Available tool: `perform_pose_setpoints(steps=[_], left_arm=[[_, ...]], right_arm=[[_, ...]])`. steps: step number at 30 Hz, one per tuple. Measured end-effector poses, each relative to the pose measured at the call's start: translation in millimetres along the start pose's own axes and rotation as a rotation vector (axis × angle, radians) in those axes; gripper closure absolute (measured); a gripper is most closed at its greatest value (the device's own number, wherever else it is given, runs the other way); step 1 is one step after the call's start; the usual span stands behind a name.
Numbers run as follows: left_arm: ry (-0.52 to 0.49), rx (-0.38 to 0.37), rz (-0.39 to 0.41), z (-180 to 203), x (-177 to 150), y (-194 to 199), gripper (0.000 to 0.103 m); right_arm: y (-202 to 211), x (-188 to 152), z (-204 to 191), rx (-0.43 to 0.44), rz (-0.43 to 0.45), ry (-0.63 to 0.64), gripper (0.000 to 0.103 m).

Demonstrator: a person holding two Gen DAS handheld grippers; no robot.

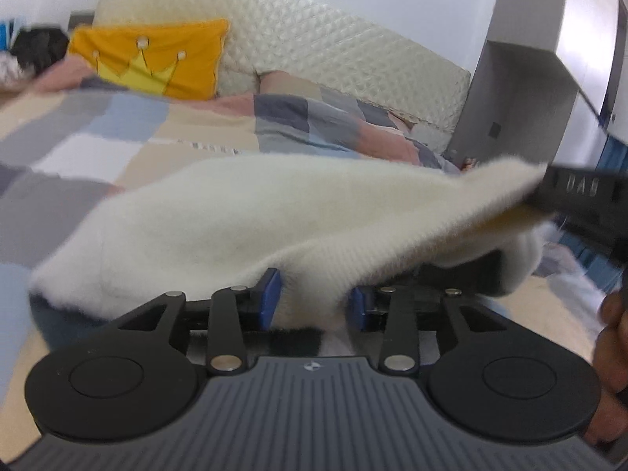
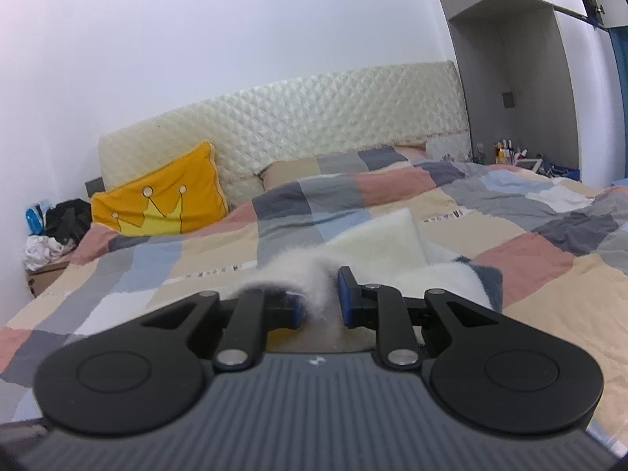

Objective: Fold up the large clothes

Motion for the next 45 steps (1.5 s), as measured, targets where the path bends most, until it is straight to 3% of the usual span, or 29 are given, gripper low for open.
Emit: perform_pose_setpoints(steps=[2,5,14,16,19,21,24,27,31,34,36,39,41,45], left_arm=[[-0.042,0.074,0.043,-1.7,2.4,2.5,0.057],[-0.087,0.161,0.099,-6.1,7.0,6.6,0.042],[-0.062,0.216,0.072,-21.5,2.1,0.7,0.035],[-0.064,0.244,0.11,-25.0,6.0,6.1,0.036],[-0.04,0.27,0.163,-36.4,18.8,14.5,0.045],[-0.009,0.281,0.178,-45.6,26.8,18.6,0.057],[0.032,0.299,0.199,-56.6,34.3,23.2,0.067],[0.063,0.31,0.197,-62.9,34.9,24.2,0.072],[0.101,0.29,0.203,-67.7,39.0,28.5,0.075],[0.108,0.28,0.241,-62.3,45.2,44.3,0.084],[0.125,0.251,0.282,-57.9,56.5,59.8,0.084],[0.118,0.212,0.337,-44.0,78.6,85.3,0.09],[0.115,0.196,0.383,-34.2,95.8,105.2,0.091],[0.124,0.144,0.463,-11.1,141.1,148.5,0.091]], right_arm=[[2.7,1.8,-0.7,0.005,0.008,-0.007,0.081],[7.3,3.4,-2.0,0.017,0.012,-0.013,0.081],[11.2,4.8,-8.8,0.027,0.025,0.013,0.086],[9.7,3.5,-9.9,0.017,0.028,0.036,0.086],[0.1,-6.7,-12.2,-0.014,-0.025,0.094,0.086],[-10.4,-19.7,-13.3,-0.001,-0.098,0.1,0.086],[-23.2,-44.3,-19.4,0.028,-0.229,0.096,0.085],[-26.9,-64.5,-31.1,0.048,-0.327,0.127,0.085],[-22.8,-71.3,-39.0,0.051,-0.352,0.177,0.085],[-13.2,-58.5,-32.6,0.059,-0.302,0.123,0.086],[-0.5,-40.0,-27.5,0.036,-0.233,0.119,0.09],[23.4,-3.6,-25.3,0.042,-0.131,0.132,0.09],[39.9,23.7,-30.5,0.039,-0.054,0.18,0.091],[65.8,84.7,-28.6,0.069,0.033,0.156,0.092]])
Point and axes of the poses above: each gripper's, at about its wrist camera, not at the fingertips, and y roughly against the way its jaws point, z to its right, x to its top, the point moved 9 cm from there along -y, roughly the way its jaws point, and after that the axes turned 5 degrees about y, right-handed, at the moved point
